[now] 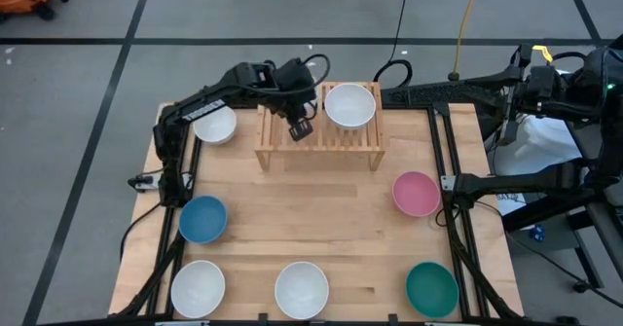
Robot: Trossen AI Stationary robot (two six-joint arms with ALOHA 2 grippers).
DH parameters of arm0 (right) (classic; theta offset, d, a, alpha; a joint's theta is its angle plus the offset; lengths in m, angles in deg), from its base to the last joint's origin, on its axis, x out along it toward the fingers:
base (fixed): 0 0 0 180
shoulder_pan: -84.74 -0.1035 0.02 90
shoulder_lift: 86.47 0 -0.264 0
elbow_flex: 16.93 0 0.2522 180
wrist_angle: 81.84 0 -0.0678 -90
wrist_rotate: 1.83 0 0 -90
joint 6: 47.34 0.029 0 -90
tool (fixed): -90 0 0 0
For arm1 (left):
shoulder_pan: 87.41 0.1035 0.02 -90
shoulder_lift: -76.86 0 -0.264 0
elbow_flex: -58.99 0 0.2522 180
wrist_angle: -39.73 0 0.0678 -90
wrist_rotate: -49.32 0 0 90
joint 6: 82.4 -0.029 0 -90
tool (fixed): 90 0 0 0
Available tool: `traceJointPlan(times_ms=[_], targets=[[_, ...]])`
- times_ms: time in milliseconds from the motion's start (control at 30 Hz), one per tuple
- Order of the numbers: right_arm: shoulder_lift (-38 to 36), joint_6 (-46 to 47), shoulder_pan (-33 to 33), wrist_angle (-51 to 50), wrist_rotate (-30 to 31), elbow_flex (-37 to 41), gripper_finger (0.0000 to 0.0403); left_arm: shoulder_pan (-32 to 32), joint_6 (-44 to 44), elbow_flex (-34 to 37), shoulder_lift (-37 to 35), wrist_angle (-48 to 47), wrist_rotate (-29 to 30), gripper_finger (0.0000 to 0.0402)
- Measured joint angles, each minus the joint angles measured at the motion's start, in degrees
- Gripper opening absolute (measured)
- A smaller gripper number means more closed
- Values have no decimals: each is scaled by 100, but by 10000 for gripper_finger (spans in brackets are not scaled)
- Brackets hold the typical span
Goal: Place and stack bowls onto a shelf
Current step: Put the white bowl on the shelf
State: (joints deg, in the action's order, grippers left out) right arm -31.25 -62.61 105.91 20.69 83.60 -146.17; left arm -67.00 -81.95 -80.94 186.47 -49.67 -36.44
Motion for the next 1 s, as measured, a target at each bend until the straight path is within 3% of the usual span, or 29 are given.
traceJointPlan(times_ms=[733,1000], targets=[[0,-42,0,2,1,2,109,203,-250,671,320,-8,-381,6],[0,-44,0,2,1,1,109,205,311,689,338,-71,-466,58]])
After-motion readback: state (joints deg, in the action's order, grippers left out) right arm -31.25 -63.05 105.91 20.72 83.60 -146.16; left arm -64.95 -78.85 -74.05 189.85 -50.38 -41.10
